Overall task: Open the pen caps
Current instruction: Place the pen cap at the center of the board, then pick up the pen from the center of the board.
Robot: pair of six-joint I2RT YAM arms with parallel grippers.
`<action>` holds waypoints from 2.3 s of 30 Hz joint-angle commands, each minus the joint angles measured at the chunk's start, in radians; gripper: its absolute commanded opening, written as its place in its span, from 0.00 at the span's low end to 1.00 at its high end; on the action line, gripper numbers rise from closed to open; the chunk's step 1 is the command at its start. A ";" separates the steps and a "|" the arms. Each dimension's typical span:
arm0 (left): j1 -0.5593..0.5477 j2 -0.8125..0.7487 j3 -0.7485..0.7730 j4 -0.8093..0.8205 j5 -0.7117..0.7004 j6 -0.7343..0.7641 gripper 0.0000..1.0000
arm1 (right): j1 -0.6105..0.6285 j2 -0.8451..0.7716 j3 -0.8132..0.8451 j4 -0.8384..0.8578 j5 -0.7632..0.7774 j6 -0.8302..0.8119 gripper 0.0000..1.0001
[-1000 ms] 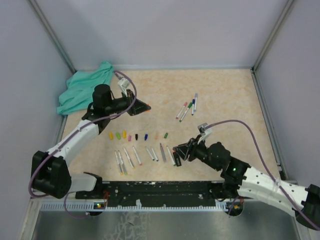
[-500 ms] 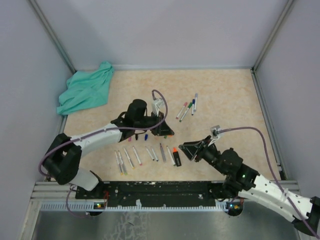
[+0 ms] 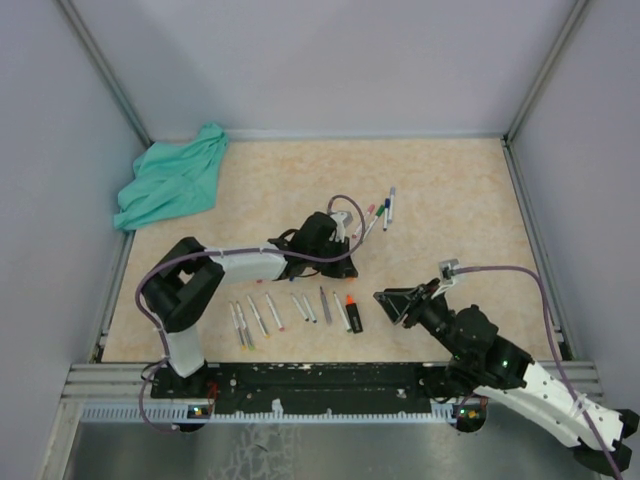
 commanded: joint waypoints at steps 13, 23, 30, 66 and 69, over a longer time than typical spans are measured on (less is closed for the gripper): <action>-0.037 0.084 0.127 -0.139 -0.213 0.057 0.24 | -0.006 -0.020 0.021 -0.029 0.006 0.007 0.42; -0.037 0.054 0.182 -0.197 -0.255 0.096 0.42 | -0.006 -0.020 0.035 -0.051 -0.004 -0.001 0.43; -0.019 0.022 0.242 -0.230 -0.365 0.180 0.54 | -0.005 -0.020 0.066 -0.070 0.007 -0.031 0.43; 0.105 0.524 0.955 -0.587 -0.114 0.359 0.50 | -0.005 -0.020 0.099 -0.100 0.059 -0.066 0.46; 0.103 0.534 0.956 -0.587 -0.108 0.352 0.50 | -0.006 -0.021 0.097 -0.102 0.056 -0.066 0.46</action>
